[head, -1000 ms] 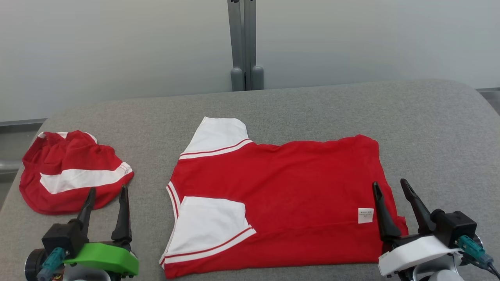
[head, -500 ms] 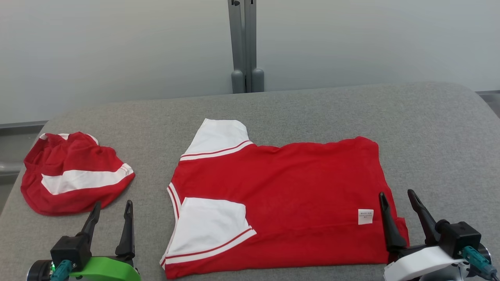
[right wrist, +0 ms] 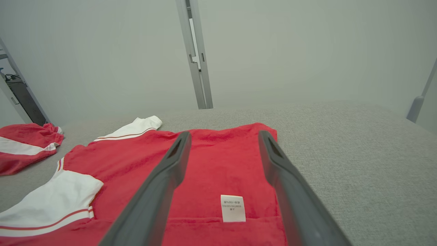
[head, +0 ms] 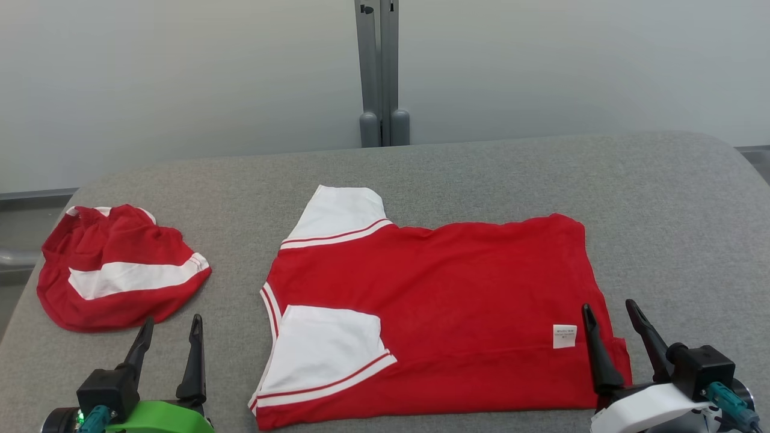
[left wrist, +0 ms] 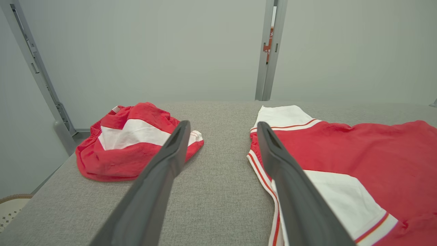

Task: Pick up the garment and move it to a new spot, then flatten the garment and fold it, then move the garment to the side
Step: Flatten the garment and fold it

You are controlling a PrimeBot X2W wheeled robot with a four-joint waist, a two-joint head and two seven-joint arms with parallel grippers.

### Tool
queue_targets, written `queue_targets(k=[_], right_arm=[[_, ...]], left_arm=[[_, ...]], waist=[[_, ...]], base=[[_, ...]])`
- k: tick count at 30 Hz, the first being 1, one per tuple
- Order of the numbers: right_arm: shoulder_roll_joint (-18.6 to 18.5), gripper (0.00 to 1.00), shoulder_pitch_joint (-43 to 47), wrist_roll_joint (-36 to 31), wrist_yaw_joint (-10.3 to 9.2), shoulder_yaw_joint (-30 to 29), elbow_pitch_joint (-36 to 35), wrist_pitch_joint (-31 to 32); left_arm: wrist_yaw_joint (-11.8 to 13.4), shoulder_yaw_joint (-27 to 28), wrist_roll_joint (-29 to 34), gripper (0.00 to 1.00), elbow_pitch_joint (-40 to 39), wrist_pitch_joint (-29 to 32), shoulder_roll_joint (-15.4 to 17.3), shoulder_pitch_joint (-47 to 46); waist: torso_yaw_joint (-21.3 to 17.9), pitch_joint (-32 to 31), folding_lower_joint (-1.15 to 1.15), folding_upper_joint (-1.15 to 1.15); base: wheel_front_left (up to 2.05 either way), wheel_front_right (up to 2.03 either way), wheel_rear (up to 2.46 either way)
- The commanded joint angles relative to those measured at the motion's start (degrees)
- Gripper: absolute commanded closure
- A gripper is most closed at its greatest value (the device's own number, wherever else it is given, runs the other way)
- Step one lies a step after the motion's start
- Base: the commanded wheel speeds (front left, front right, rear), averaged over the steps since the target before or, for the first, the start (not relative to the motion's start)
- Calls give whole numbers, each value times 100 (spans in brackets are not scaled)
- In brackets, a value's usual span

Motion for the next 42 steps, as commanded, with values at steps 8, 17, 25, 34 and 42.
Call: queue_targets(k=[8,17,25,34,42], right_arm=[[-32,0,42,-43,-9,13,31,-15],[-40,0,48,-13,-9,15,45,-15],[-49,0,2,26,-9,30,64,-15],[-446,0,-973,15,-9,183,334,43],[-882,0,-2685,-111,-9,400,1074,737]], left_arm=[[-29,60,63,0,31,-2,-22,64],[-44,81,90,0,47,-2,-45,67],[-56,126,75,0,67,-2,-38,64],[-74,-167,25,0,336,29,259,-1017],[-76,-1294,-758,0,684,464,983,-3014]], waist=[[-1,0,0,0],[5,-19,0,0],[-14,-27,0,0],[-166,188,0,0],[-430,983,0,0]], base=[[0,0,0],[0,0,0],[0,0,0],[0,0,0],[0,0,0]])
